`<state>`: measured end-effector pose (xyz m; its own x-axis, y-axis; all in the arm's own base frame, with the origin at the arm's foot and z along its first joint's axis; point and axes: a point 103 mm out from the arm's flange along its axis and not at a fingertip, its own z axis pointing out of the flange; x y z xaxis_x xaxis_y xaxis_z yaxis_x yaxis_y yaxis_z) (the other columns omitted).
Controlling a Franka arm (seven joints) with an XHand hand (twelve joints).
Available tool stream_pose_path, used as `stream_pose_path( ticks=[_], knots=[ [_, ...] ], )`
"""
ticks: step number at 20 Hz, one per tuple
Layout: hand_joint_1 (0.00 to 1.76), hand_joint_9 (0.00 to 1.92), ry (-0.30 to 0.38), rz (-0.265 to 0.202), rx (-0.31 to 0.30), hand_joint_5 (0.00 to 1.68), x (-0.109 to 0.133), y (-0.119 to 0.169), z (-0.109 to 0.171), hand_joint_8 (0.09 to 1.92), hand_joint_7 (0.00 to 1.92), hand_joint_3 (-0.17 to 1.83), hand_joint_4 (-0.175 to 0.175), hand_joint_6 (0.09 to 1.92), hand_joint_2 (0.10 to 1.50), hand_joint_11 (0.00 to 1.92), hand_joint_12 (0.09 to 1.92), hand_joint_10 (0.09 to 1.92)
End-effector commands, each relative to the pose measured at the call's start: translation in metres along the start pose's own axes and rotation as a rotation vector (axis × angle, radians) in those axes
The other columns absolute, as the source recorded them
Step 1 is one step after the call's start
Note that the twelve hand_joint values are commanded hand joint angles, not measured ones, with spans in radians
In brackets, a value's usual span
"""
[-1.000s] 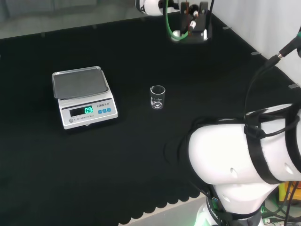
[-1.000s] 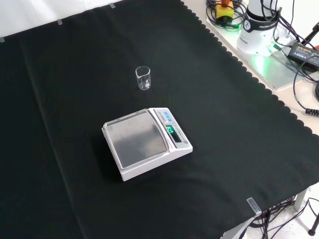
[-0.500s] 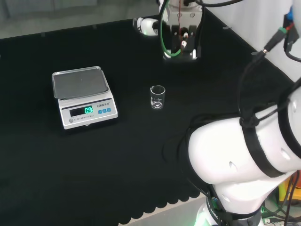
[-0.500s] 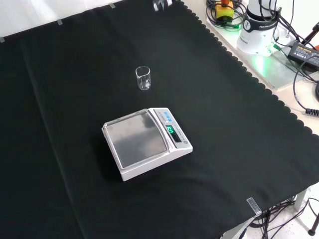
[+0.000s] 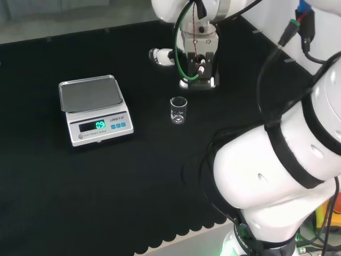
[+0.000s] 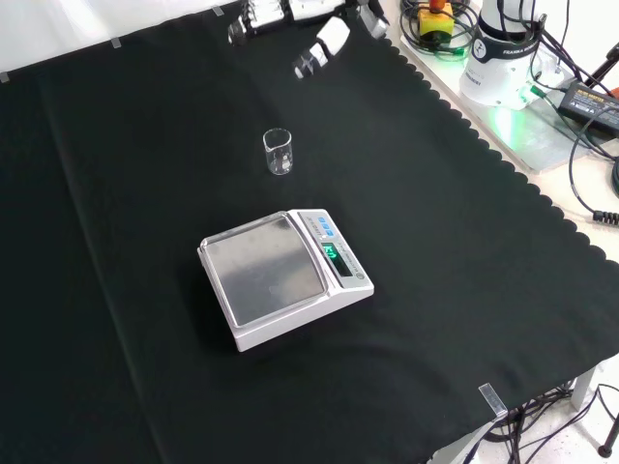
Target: Pick up the beaker.
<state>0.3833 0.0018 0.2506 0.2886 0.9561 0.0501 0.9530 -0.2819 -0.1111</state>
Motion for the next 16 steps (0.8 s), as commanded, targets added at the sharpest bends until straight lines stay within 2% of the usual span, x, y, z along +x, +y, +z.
stream_pose_path(
  ticks=[1, 6, 11, 16],
  knots=[
    [0.15, 0.00, 0.027, 0.014, 0.037, 0.11, -0.003, 0.009, 0.026, 0.39, 0.00, 0.21, -0.022, 0.09, 1.00, 0.00, 1.44, 0.70],
    [0.16, 0.00, 0.052, 0.025, 0.055, 0.11, -0.008, 0.009, 0.046, 0.40, 0.00, 0.21, -0.023, 0.09, 1.00, 0.00, 1.44, 0.71],
    [0.17, 0.00, 0.069, 0.038, 0.105, 0.12, -0.011, 0.011, 0.073, 0.41, 0.00, 0.21, -0.026, 0.09, 1.00, 0.00, 1.45, 0.72],
    [0.18, 0.00, 0.054, 0.057, 0.144, 0.12, -0.012, 0.013, 0.096, 0.42, 0.00, 0.21, -0.028, 0.09, 1.00, 0.00, 1.46, 0.73]
  ],
)
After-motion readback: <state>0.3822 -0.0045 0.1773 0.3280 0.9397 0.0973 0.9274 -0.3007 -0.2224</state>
